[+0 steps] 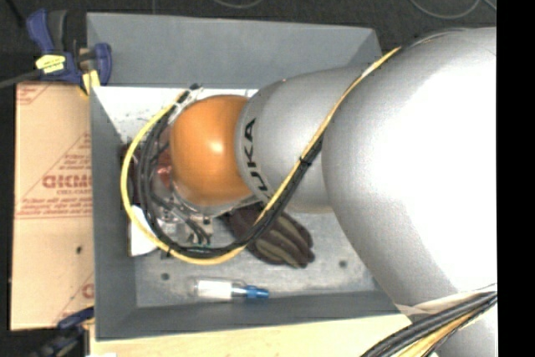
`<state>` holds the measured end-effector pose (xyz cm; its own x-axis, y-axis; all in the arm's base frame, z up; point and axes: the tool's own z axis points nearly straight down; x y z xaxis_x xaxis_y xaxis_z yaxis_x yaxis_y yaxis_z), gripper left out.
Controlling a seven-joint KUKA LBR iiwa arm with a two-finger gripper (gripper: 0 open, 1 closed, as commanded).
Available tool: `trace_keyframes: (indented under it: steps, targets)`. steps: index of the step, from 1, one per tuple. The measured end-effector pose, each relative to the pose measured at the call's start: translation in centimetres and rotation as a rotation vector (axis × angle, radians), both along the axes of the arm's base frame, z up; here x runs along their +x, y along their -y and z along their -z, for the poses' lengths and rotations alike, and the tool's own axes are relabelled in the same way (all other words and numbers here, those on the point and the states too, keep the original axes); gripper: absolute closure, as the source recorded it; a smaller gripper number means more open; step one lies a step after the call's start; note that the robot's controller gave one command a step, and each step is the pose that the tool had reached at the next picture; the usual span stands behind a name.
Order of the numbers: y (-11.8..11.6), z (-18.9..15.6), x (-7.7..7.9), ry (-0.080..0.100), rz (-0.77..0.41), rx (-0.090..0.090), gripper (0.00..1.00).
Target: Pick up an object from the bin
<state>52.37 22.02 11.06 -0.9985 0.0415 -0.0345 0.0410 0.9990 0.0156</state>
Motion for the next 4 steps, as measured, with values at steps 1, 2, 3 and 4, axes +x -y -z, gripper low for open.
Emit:
trace_keyframes:
  steps: [1, 2, 3, 4]
  targets:
    - [0.0, -1.2, 0.2, 0.008, -0.031, 0.000, 1.00]
    - [0.1, -1.8, 0.2, 0.004, -0.035, -0.001, 1.00]
    - [0.1, -3.6, 0.0, -0.003, -0.027, -0.003, 1.00]
    - [0.0, -5.5, 0.2, 0.005, -0.029, 0.001, 1.00]
